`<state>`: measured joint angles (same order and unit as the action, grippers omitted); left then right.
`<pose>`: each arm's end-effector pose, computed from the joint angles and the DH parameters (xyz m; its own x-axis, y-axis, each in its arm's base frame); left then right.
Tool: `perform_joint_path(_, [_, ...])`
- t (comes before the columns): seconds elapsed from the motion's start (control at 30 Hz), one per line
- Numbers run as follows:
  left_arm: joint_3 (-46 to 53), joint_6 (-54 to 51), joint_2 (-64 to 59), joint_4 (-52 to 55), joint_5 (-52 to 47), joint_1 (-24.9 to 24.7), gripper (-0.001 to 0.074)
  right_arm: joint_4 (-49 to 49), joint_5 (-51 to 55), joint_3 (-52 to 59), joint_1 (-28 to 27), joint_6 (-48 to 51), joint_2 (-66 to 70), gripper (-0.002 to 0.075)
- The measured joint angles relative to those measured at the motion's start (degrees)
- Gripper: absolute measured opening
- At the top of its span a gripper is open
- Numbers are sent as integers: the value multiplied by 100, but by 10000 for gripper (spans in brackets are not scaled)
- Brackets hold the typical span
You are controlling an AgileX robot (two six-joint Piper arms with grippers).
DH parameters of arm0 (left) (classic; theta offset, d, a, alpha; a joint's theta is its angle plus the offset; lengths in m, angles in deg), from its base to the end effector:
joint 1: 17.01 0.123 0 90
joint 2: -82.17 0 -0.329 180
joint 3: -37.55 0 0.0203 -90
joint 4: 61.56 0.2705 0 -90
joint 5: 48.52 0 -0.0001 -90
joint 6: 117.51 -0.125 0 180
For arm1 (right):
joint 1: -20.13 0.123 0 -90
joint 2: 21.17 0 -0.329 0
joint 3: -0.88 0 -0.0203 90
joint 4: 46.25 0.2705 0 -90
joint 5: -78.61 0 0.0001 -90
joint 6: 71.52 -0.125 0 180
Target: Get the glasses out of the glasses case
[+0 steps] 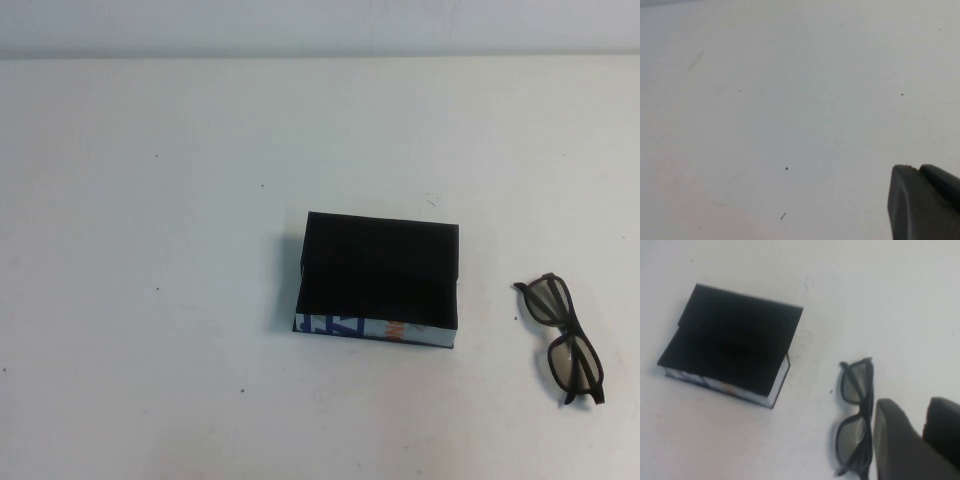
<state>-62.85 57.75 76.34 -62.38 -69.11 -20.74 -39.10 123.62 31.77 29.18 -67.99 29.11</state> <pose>0.0607 -0.0046 0.1636 -0.2699 0.0870 -0.9590 0.0888 0.9939 0.0652 0.1510 0.0352 0.3644 -0.5857 -0.0662 -0.8078 -0.2114 0.9746 0.0734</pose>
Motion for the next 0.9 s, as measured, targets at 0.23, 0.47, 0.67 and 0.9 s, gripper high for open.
perform_joint_path(0.23, [0, 0, 0, 0, 0, 0, -4, -479, -1958, 1413, 0, 0, -1733, 9])
perform_joint_path(0.47, [0, 0, 0, 0, 0, 0, -4, -541, -2513, 2670, 0, 0, -3195, -15])
perform_joint_path(0.67, [0, 0, 0, 0, 0, 0, -5, -525, -3067, 3900, 0, -258, -3801, -16])
perform_joint_path(0.9, [0, 0, 0, 0, 0, 0, -4, -295, -3227, 4855, -345, -566, -4393, -16])
